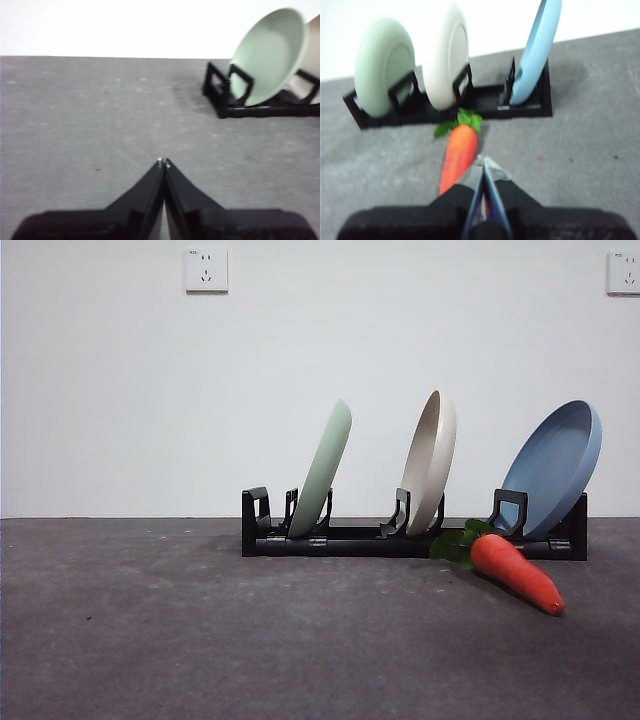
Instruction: Take the green plate from the plate rack,put the plate on the table,take the carrot from the table,put the carrot in the plate
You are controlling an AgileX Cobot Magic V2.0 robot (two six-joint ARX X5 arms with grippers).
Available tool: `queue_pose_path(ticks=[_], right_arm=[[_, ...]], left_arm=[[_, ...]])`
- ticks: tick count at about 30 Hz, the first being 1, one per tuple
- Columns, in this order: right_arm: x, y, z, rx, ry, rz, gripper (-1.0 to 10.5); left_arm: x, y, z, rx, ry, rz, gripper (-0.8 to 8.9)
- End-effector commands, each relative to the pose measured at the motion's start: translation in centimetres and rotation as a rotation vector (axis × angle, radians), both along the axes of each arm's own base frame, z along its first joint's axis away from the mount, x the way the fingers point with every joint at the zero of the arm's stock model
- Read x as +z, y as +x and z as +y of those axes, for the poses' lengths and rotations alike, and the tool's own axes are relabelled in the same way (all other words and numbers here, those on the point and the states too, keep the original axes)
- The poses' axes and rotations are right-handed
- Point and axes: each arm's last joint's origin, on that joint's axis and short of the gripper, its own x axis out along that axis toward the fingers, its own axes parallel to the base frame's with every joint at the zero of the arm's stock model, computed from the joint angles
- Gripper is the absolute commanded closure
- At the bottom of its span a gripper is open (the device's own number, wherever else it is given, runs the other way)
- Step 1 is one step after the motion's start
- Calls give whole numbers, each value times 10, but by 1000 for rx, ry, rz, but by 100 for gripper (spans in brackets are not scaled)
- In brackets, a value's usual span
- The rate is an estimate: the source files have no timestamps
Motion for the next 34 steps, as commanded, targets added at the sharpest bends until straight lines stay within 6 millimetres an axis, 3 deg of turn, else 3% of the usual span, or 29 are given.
queue_pose_path(ticks=[1, 8, 13, 25, 29, 34], right_arm=[[11, -2, 0, -9, 94, -19, 957], [48, -8, -1, -10, 133, -45, 958], [86, -14, -1, -2, 115, 26, 958], [176, -11, 6, 295, -144, 269, 958], [190, -6, 9, 420, -160, 357, 958], [190, 0, 12, 510, -150, 474, 957]], left_arm=[[12, -2, -1, -26, -67, -34, 820], [56, -12, 0, -46, -148, -97, 820], [89, -17, -2, -125, -152, -55, 820], [159, -7, -12, -442, -85, 137, 820], [171, -3, -15, -551, -63, 193, 820], [177, -2, -16, -617, -45, 248, 820]])
